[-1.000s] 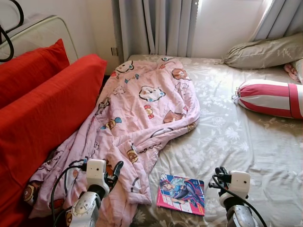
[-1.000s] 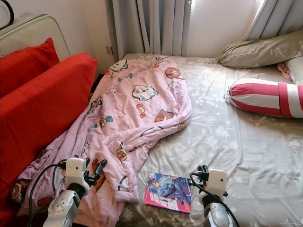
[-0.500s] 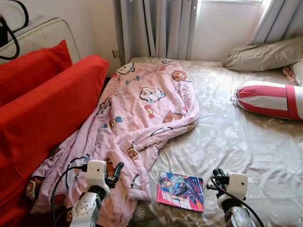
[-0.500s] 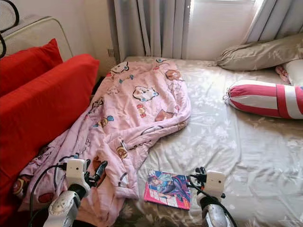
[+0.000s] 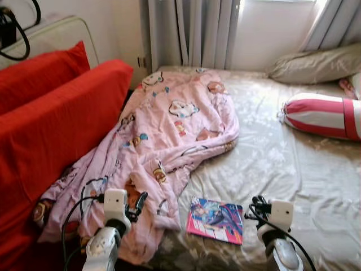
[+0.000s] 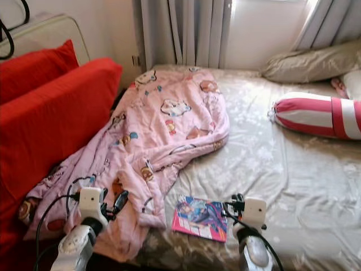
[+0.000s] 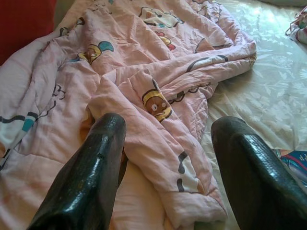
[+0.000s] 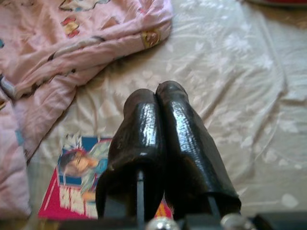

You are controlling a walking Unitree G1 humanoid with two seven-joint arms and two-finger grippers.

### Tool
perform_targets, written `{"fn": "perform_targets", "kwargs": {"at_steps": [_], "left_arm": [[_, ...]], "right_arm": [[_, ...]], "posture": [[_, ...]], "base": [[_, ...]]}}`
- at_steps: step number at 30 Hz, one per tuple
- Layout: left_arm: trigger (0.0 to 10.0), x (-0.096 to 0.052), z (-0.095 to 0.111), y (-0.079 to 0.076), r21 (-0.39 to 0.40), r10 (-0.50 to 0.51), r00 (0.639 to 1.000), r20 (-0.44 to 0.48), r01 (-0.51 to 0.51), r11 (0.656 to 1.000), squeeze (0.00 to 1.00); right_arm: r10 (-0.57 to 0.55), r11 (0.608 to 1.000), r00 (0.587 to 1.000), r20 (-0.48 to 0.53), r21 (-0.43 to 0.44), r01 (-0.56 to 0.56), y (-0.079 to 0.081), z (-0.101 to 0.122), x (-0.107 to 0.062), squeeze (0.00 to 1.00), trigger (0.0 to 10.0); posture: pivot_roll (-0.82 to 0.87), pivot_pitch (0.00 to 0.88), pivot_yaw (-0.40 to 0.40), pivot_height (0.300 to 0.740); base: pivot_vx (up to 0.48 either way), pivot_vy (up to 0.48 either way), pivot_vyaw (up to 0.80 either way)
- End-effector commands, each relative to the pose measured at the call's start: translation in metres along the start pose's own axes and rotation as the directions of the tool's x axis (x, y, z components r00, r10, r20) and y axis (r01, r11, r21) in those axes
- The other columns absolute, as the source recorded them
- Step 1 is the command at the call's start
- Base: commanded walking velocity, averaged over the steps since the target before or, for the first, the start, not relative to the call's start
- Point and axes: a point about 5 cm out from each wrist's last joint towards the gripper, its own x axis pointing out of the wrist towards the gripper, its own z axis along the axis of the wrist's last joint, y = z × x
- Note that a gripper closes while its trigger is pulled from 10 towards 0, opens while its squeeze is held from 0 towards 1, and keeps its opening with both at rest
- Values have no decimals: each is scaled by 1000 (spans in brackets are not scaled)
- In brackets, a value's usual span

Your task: Clean up the room

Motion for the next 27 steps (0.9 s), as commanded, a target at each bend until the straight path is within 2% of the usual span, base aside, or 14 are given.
{"fn": "perform_targets", "kwargs": {"at_steps": [1, 3, 9, 22, 27], "left_arm": [[10000, 2, 3, 0, -5, 2, 1000, 4, -2, 1000, 0], [10000, 2, 4, 1, -4, 3, 1000, 3, -3, 1000, 0], [10000, 3, 4, 2, -3, 3, 1000, 1, -3, 1000, 0], [10000, 3, 5, 2, -2, -3, 1000, -3, 3, 1000, 0], [10000, 3, 6, 2, -2, -3, 1000, -6, 3, 1000, 0]], "right_arm": [[6, 1000, 1000, -19, 12, -5, 1, -1, 1, 0, 10000], [4, 1000, 1000, -16, -2, -4, 1, -1, 2, 0, 10000], [7, 1000, 1000, 2, 4, -7, 2, 1, 2, 0, 10000], [4, 1000, 1000, -26, 9, -4, 5, 0, 4, 0, 10000], [19, 1000, 1000, -13, 19, -19, 6, 1, 5, 0, 10000]], "posture": [[26, 0, -15, 650], [23, 0, -11, 636], [24, 0, -8, 636], [27, 7, -7, 636], [26, 9, -6, 611]], "base": [[0, 0, 0], [0, 0, 0], [0, 0, 0], [0, 0, 0], [0, 0, 0]]}}
